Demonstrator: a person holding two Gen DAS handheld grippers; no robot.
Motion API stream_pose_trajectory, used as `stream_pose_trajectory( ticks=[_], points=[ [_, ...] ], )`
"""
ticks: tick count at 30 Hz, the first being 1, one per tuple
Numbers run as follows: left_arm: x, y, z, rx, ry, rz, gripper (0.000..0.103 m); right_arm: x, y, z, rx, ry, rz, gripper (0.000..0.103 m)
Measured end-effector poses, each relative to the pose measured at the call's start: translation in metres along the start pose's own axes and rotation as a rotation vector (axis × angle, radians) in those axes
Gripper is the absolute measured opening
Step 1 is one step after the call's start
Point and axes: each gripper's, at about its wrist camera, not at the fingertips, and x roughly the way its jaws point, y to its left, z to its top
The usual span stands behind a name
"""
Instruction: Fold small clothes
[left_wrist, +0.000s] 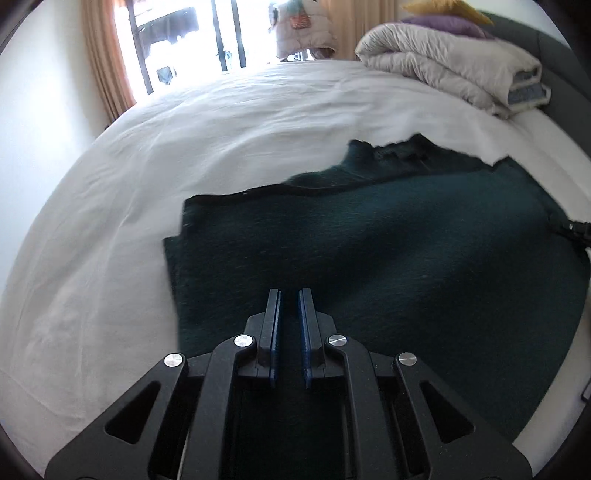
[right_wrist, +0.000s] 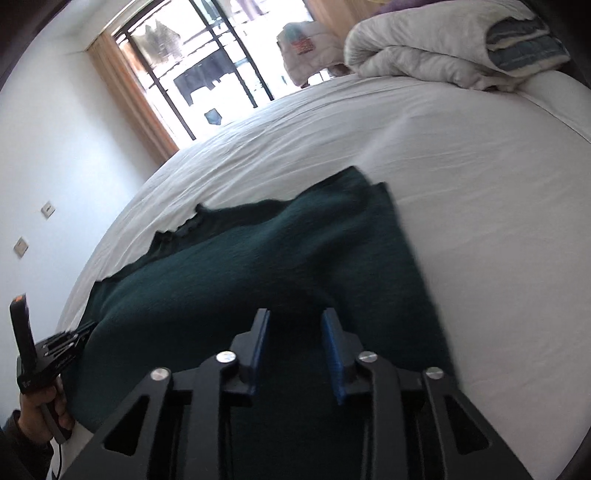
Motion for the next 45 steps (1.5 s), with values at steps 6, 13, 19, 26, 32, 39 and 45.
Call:
stream_pose_trajectory(
  ticks=[6,13,19,26,32,39,45],
  points=[
    [-0.035,0.001,-0.012,-0.043,-0.041,-0.025,0.009,-0.034,0.012,-0.011,0.103,-0.057,0.026,0.027],
    [-0.034,-0.037,-0.049,-0.043,0.014,-0.126,0.009,0.009,0.148,-0.077,-0.071,0.218,0.468,0.052],
    [-0.021,-0.026,-0.044,-0.082,0.056,-0.163,0.009,0.027,0.115,-0.079,0.042,0.224,0.432,0.030],
    [-0.024,-0.025,-0.053,-0.089,0.035,-0.161,0.009,-0.008,0.000,-0.060,0.273,0.043,0.242,0.006],
    [-0.026,-0.023,-0.057,-0.098,0.029,-0.171,0.009,-0.046,-0.050,-0.055,0.421,-0.123,0.090,0.034],
    [-0.030,-0.021,-0.058,-0.114,0.023,-0.185,0.009,-0.063,-0.003,-0.044,0.272,-0.176,0.115,0.062],
    [-0.068,0.017,-0.074,-0.310,-0.040,-0.257,0.010,-0.026,0.072,-0.036,0.147,-0.079,0.263,0.062]
  ],
)
